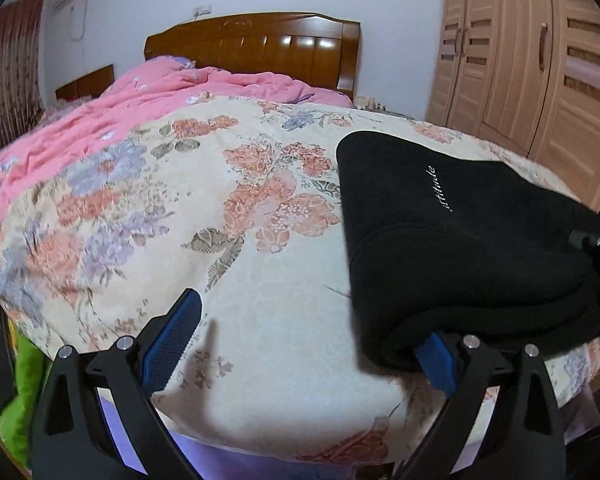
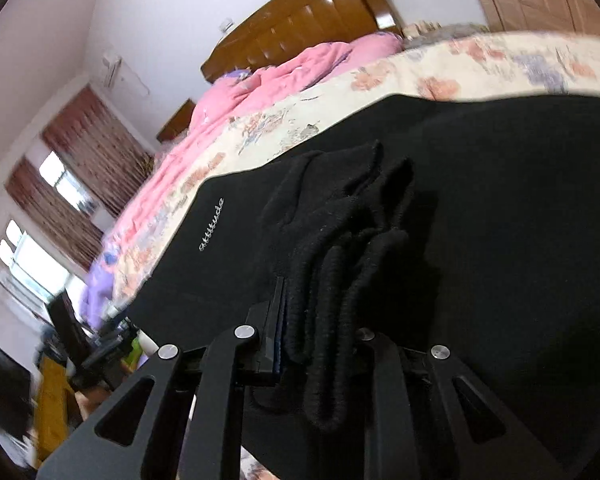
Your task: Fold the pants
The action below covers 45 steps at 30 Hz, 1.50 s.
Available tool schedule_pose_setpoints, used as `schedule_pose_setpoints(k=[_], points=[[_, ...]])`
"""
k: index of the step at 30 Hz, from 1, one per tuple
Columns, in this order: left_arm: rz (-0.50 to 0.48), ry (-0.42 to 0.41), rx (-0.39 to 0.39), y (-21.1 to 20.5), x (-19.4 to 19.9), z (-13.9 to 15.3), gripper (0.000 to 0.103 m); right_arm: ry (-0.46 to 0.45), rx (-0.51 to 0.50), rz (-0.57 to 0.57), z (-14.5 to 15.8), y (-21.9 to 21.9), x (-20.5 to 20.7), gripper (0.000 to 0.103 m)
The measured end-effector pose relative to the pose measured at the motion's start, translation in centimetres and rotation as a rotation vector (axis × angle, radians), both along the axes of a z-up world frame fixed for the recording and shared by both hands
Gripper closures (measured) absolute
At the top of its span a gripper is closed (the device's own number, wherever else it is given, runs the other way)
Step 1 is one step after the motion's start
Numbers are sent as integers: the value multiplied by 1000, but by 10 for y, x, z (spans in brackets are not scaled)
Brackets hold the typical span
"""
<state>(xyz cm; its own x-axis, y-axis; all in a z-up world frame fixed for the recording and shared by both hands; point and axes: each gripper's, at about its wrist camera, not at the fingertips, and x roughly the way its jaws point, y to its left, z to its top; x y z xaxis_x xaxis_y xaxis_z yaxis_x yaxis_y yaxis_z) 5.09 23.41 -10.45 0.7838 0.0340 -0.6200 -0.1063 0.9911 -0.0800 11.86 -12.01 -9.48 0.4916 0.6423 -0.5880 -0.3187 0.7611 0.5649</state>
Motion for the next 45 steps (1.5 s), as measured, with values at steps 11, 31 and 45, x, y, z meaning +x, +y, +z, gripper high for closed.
schedule_pose_setpoints(k=[11,31,45], points=[[31,49,-63,4,-4,-5,6,30,-37,3,-8,1,1,60],[-245,218,37,-88,78,19,8,-169,-390,203,8,40,-11,36],[-351,46,182,-170,39,83,3,-81,-176,-371,50,-188,-109,29]])
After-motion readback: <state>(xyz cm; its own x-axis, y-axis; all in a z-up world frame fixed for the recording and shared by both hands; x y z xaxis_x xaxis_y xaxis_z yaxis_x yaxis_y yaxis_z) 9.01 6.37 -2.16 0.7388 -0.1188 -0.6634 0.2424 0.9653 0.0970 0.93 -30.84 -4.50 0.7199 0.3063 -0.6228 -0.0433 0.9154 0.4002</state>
